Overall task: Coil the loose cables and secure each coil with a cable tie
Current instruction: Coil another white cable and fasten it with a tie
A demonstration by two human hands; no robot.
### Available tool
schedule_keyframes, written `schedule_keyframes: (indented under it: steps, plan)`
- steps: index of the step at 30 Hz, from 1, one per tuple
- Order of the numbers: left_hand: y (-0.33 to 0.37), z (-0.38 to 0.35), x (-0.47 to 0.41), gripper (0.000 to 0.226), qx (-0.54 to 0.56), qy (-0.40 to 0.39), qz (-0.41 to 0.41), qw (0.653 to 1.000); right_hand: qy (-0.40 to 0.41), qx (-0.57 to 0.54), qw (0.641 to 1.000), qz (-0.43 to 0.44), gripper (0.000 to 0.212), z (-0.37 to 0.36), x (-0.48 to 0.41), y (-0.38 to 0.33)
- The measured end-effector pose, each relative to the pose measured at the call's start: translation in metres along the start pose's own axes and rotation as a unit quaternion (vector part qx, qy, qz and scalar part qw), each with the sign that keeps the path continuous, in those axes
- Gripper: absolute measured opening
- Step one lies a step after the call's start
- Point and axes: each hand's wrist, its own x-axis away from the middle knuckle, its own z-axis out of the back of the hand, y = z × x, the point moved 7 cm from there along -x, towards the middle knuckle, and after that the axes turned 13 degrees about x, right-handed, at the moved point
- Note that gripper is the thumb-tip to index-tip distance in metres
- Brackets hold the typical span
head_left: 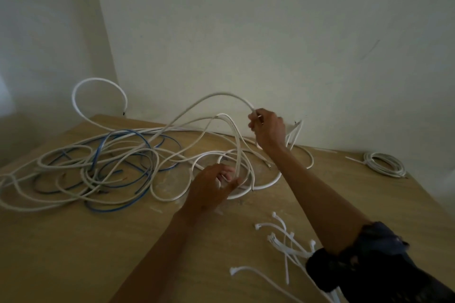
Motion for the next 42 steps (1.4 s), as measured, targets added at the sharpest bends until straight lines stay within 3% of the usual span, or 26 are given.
schedule_keyframes:
  steps: [3, 7, 10, 12, 14, 16, 17, 19, 20, 21, 25, 28, 31, 36, 39, 42]
  plan:
    - [0.006, 0.011, -0.002, 0.055, 0.054, 0.038, -0.002, 0.998, 0.045, -0.011, 0.999, 0.012, 0.013, 0.030, -0.012, -0.013]
    - [0.035, 0.045, -0.017, 0.038, 0.102, 0.162, -0.053, 0.980, 0.093, -0.122, 0.988, -0.018, 0.016, 0.057, -0.022, -0.018]
    - [0.057, 0.089, -0.033, 0.029, 0.037, 0.269, -0.136, 0.953, 0.110, -0.222, 0.968, -0.047, 0.015, 0.073, -0.023, -0.014]
    - [0.071, 0.121, -0.051, 0.050, -0.075, 0.305, -0.180, 0.932, 0.124, -0.266, 0.954, -0.054, 0.015, 0.087, -0.024, -0.012]
    - [0.070, 0.146, -0.080, 0.084, -0.208, 0.283, -0.118, 0.929, 0.136, -0.306, 0.941, -0.054, 0.016, 0.099, -0.026, -0.009]
    - [0.041, 0.164, -0.111, 0.098, -0.318, 0.202, 0.029, 0.926, 0.143, -0.340, 0.927, -0.066, 0.017, 0.110, -0.028, -0.006]
    - [0.025, 0.168, -0.120, 0.089, -0.352, 0.148, 0.095, 0.919, 0.148, -0.361, 0.918, -0.076, 0.019, 0.114, -0.030, -0.002]
    - [0.004, 0.172, -0.126, 0.042, -0.372, 0.058, 0.159, 0.912, 0.150, -0.391, 0.903, -0.094, 0.022, 0.118, -0.032, 0.005]
    - [0.001, 0.170, -0.127, 0.024, -0.361, 0.033, 0.153, 0.919, 0.144, -0.390, 0.904, -0.097, 0.021, 0.117, -0.032, 0.009]
    - [0.001, 0.167, -0.128, 0.021, -0.343, 0.025, 0.129, 0.930, 0.133, -0.383, 0.909, -0.095, 0.020, 0.113, -0.031, 0.012]
    - [0.037, 0.159, -0.146, 0.032, -0.225, 0.060, 0.007, 0.973, 0.051, -0.333, 0.939, -0.069, 0.014, 0.082, -0.022, 0.018]
    - [0.073, 0.174, -0.170, 0.027, -0.082, 0.121, -0.034, 0.989, 0.008, -0.314, 0.946, -0.073, 0.015, 0.060, -0.011, 0.019]
    - [0.106, 0.190, -0.189, 0.027, 0.039, 0.165, -0.074, 0.983, -0.034, -0.307, 0.949, -0.063, 0.018, 0.043, -0.006, 0.012]
    - [0.162, 0.188, -0.206, 0.029, 0.113, 0.146, -0.134, 0.974, -0.076, -0.315, 0.942, -0.090, 0.018, 0.028, -0.002, 0.002]
    - [0.166, 0.173, -0.212, 0.030, 0.239, 0.123, -0.106, 0.957, -0.092, -0.314, 0.939, -0.104, 0.021, 0.023, -0.004, 0.002]
    - [0.156, 0.149, -0.210, 0.026, 0.400, 0.122, -0.030, 0.908, -0.102, -0.248, 0.959, -0.096, 0.010, 0.029, -0.001, -0.004]
